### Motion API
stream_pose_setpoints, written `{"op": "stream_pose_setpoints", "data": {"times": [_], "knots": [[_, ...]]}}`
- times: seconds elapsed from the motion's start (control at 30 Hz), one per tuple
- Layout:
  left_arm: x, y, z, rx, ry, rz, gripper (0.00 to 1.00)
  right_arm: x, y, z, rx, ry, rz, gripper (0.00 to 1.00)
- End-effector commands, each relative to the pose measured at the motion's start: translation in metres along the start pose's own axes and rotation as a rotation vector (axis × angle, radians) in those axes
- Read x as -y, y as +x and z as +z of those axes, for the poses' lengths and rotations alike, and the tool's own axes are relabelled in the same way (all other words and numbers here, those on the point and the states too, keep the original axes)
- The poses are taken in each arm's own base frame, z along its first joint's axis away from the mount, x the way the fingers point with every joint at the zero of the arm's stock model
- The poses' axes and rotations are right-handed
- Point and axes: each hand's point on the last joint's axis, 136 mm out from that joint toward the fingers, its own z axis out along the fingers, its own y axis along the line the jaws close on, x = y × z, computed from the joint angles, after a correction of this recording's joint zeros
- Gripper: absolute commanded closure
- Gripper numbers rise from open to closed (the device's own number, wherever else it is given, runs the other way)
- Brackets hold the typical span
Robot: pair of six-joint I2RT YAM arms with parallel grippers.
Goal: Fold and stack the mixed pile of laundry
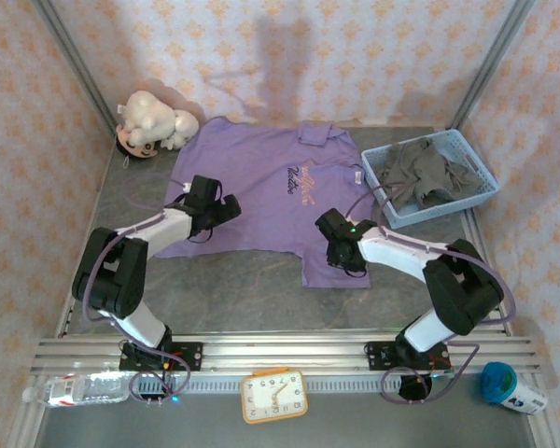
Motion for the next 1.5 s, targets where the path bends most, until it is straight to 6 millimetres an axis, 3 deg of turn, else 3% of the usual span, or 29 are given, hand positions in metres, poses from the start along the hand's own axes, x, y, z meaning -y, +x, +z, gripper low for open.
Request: {"op": "stream_pose_setpoints", "data": {"times": [0.0,0.13,0.3,0.43,0.53,0.67,0.83,0.97,1.1,1.3,1.33,1.47], "knots": [[-0.024,0.004,-0.017,0.032,-0.081,0.04,0.0,0.009,-0.02,0.002,0.083,0.023,0.087,0.59],[-0.045,0.005,-0.014,0.051,-0.142,0.04,0.0,0.015,-0.013,0.02,0.025,0.016,0.133,0.59],[-0.061,0.008,0.003,0.019,-0.176,-0.004,0.0,0.04,0.008,0.036,-0.051,0.09,0.191,0.59],[-0.06,0.022,0.01,-0.032,-0.147,-0.037,0.0,0.071,0.03,0.038,-0.094,0.174,0.23,0.59],[-0.054,0.041,0.012,-0.084,-0.096,-0.076,0.0,0.077,0.043,0.036,-0.123,0.142,0.261,0.59],[-0.039,0.058,0.0,-0.114,-0.033,-0.095,0.0,0.082,0.041,0.018,-0.116,0.148,0.247,0.57],[-0.055,0.032,-0.031,-0.001,-0.12,-0.057,0.0,0.096,0.036,-0.012,-0.069,0.161,0.252,0.35],[-0.085,0.008,-0.052,0.074,-0.202,-0.089,0.0,0.099,0.049,-0.016,-0.093,0.133,0.288,0.33],[-0.118,0.004,-0.058,0.087,-0.249,-0.172,0.0,0.099,0.06,-0.008,-0.122,0.127,0.309,0.34],[-0.148,0.022,-0.052,0.062,-0.315,-0.227,0.0,0.084,0.063,0.011,-0.141,0.103,0.324,0.41],[-0.153,0.027,-0.049,0.054,-0.327,-0.242,0.01,0.081,0.062,0.014,-0.143,0.1,0.323,0.46],[-0.161,0.037,-0.04,0.03,-0.333,-0.269,0.09,0.076,0.055,0.015,-0.125,0.094,0.309,0.83]]}}
